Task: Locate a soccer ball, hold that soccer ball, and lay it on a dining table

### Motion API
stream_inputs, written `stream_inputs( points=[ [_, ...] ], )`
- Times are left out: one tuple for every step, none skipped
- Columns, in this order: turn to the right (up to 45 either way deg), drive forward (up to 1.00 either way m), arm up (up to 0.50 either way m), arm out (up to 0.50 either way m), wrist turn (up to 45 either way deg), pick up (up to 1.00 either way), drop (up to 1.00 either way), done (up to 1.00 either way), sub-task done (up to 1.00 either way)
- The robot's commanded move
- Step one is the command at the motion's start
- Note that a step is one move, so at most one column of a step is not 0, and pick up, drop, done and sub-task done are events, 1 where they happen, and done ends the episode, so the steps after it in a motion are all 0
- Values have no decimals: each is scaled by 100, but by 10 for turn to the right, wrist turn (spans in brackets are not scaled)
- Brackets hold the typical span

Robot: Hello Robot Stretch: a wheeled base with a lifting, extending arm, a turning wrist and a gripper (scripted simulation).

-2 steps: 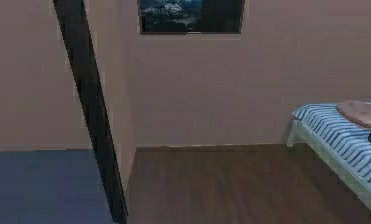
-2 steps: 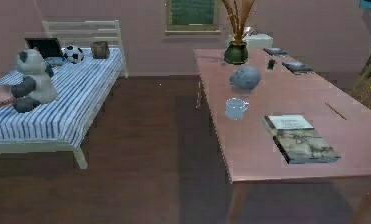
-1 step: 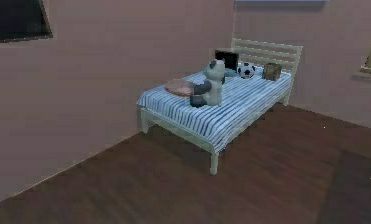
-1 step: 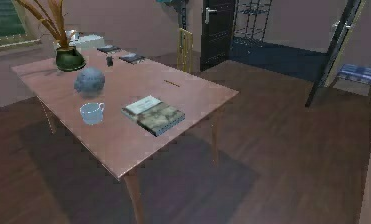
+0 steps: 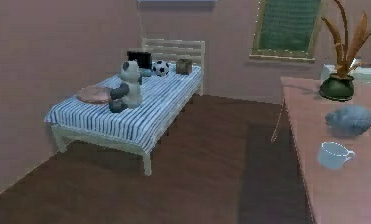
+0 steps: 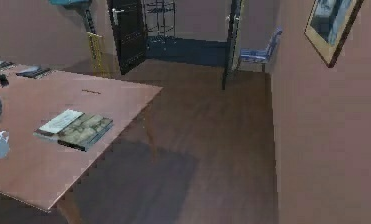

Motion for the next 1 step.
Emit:
stream_inputs(
  points=[
    [0, 35, 0, 0, 0, 0, 0, 0, 0]
  ],
)
